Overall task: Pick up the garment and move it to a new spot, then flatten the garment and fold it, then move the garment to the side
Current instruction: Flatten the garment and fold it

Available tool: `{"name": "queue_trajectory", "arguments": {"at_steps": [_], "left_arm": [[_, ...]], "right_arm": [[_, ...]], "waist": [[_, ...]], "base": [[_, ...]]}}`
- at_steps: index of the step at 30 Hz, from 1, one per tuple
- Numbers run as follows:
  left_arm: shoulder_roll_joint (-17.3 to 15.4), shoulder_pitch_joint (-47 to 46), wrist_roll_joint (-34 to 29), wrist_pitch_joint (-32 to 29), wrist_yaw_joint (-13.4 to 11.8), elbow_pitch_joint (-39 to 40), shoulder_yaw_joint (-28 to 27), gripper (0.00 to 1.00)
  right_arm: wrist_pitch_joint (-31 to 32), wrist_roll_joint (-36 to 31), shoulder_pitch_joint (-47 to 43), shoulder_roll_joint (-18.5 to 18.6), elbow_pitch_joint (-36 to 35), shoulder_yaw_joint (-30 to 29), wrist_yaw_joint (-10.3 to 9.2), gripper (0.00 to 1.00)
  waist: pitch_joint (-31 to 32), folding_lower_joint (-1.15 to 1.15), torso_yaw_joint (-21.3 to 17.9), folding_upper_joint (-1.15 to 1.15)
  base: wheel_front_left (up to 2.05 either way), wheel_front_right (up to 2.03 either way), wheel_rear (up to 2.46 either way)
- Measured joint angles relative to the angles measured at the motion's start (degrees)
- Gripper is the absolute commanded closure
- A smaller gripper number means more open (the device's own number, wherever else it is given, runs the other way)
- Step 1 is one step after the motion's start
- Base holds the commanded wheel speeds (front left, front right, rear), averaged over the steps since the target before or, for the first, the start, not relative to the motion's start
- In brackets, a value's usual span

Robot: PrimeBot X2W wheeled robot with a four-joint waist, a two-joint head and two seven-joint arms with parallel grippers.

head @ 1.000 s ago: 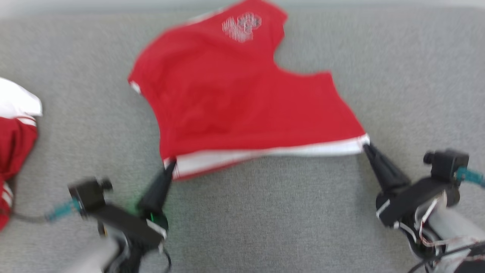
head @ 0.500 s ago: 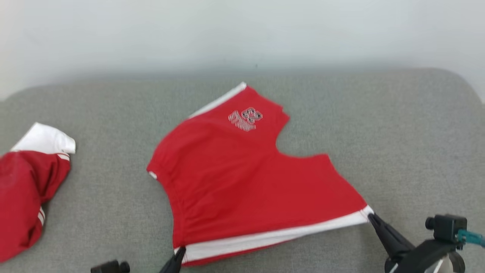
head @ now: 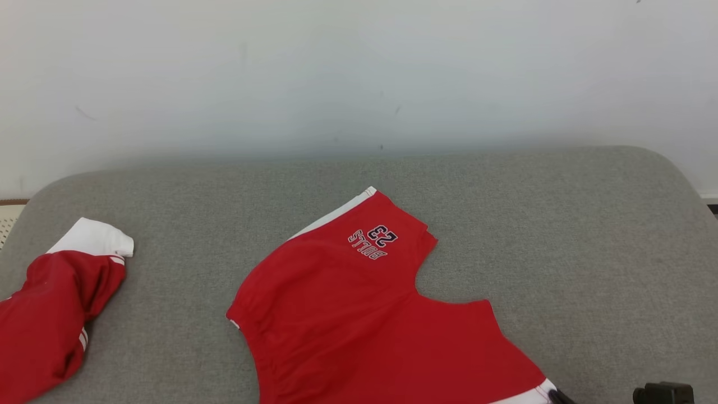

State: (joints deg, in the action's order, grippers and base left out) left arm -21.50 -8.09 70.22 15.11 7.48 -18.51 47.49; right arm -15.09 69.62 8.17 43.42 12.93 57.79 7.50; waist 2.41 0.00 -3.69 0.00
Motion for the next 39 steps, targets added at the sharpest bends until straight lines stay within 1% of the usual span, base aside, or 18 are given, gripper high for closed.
{"name": "queue_trajectory", "arguments": {"at_steps": [5, 9, 11, 15, 19, 23, 26, 31, 39], "left_arm": [[0.3, 2.1, -0.3, 0.0, 0.0, -0.1, -0.1, 1.00], [0.7, 2.3, -0.9, 0.0, 0.0, 0.6, -0.5, 1.00], [1.0, 2.2, -1.6, 0.0, 0.0, 1.6, -1.5, 1.00], [2.6, 1.2, -2.5, 0.0, 0.0, 5.4, -5.8, 1.00], [4.4, -1.2, -2.6, 0.0, 0.0, 9.4, -9.5, 1.00], [5.7, -6.0, -2.7, 0.0, 0.0, 11.0, -10.1, 1.00], [6.3, -9.5, -3.5, 0.0, 0.0, 11.2, -9.4, 1.00], [7.5, -13.1, -3.8, 0.0, 0.0, 10.5, -9.0, 1.00], [10.0, -17.5, -5.2, 0.0, 0.0, 8.1, -11.0, 1.00]], "right_arm": [[0.0, -0.1, -1.5, 1.5, -1.2, 1.4, 0.00, 1.00], [0.0, -0.2, -1.7, 2.3, -2.3, 0.9, 0.00, 1.00], [0.0, -1.2, -0.7, 2.3, -2.6, -1.1, 0.00, 1.00], [0.0, -5.9, 3.3, 0.9, -2.2, -6.4, 0.00, 1.00], [0.0, -11.3, 8.1, -1.4, 0.6, -9.9, 0.00, 1.00], [0.0, -14.9, 15.2, -3.8, 5.0, -11.6, 0.00, 1.00], [0.1, -16.9, 20.1, -5.5, 8.8, -11.5, 0.00, 1.00], [1.1, -20.1, 28.7, -7.2, 13.6, -9.6, 0.00, 1.00], [2.0, -22.8, 40.1, -9.9, 22.4, -7.3, 0.00, 1.00]], "waist": [[0.3, 0.00, 0.8, 0.00], [-0.1, 0.00, 1.7, 0.00], [-0.5, 0.00, 2.1, 0.00], [-1.5, 0.00, 3.1, 0.00], [-3.0, 0.00, 4.5, 0.00], [-5.4, 0.02, 6.1, 0.01], [-7.1, 0.02, 7.8, 0.01], [-10.1, 0.02, 10.5, 0.01], [-15.0, 0.02, 14.2, 0.02]], "base": [[0.00, 0.00, 0.00], [0.00, 0.00, 0.00], [0.00, 0.00, 0.00], [0.00, 0.00, 0.00], [0.00, 0.00, 0.00], [0.00, 0.00, 0.00], [0.00, 0.00, 0.00], [0.00, 0.00, 0.00], [0.00, 0.00, 0.00]]}}
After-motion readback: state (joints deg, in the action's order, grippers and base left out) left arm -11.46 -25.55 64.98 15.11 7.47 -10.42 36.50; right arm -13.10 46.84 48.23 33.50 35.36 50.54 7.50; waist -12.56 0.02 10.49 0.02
